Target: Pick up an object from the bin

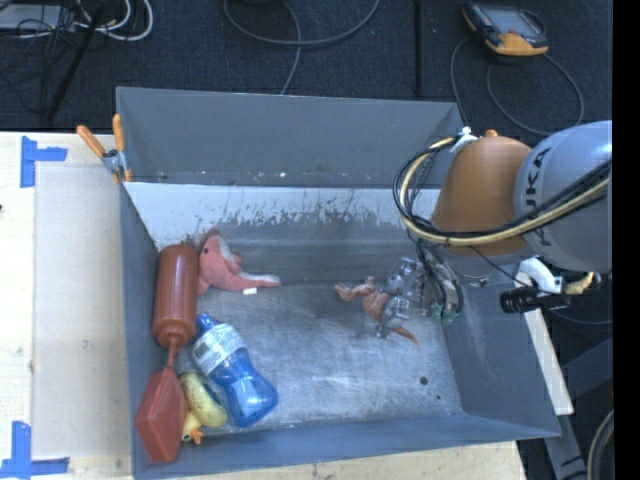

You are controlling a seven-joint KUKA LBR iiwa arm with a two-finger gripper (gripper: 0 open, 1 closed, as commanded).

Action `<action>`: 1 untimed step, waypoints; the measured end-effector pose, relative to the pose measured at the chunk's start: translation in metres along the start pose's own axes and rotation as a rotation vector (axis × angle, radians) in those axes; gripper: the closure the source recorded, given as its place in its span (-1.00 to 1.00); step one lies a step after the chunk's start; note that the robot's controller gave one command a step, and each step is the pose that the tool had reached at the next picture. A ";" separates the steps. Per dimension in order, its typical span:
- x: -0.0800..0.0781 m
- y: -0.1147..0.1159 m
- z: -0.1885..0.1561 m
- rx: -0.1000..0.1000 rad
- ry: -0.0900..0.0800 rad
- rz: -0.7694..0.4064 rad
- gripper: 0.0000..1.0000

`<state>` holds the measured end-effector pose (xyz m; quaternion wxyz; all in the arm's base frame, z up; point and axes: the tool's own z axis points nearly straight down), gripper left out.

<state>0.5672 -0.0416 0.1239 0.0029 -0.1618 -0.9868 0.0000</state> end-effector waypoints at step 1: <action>-0.001 0.000 -0.018 -0.001 -0.004 0.000 1.00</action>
Offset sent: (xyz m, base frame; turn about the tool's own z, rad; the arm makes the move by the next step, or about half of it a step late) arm 0.0000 0.0000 0.0244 0.0000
